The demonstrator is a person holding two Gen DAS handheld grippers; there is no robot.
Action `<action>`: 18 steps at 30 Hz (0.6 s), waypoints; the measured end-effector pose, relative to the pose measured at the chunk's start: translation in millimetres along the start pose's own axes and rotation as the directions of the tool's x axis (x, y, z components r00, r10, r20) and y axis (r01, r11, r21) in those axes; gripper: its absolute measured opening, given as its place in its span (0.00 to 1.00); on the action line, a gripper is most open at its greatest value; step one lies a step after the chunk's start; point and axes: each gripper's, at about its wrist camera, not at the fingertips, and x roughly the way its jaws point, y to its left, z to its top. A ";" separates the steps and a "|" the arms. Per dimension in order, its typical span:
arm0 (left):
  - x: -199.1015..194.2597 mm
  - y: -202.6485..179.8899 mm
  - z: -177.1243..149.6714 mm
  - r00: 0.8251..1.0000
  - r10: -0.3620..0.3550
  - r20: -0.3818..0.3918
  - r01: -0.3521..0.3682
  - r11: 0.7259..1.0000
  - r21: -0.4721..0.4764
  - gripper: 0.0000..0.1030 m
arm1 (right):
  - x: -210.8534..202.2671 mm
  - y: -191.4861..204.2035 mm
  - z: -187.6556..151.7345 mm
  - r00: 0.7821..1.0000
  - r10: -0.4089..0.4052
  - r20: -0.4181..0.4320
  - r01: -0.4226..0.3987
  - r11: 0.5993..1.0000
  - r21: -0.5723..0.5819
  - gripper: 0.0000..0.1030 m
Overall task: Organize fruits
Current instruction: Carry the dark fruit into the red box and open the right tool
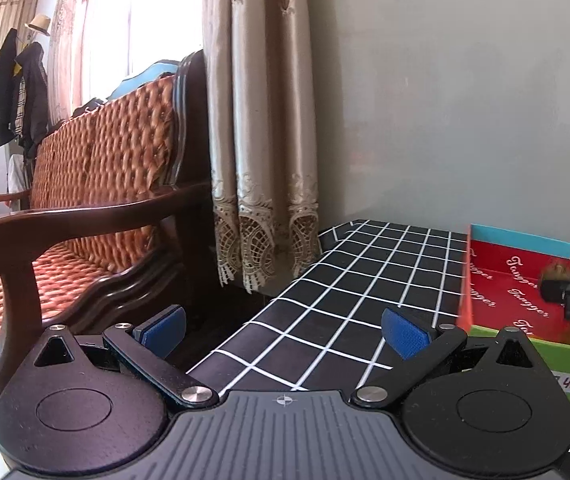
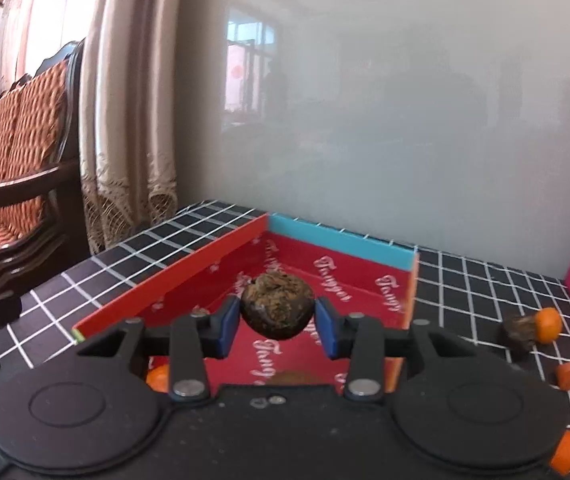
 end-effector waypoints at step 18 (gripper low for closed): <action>-11.2 -22.4 4.5 0.999 -0.043 0.020 0.042 0.999 0.017 1.00 | -29.6 -56.6 -0.7 0.990 -0.129 0.049 0.127 0.991 0.046 0.57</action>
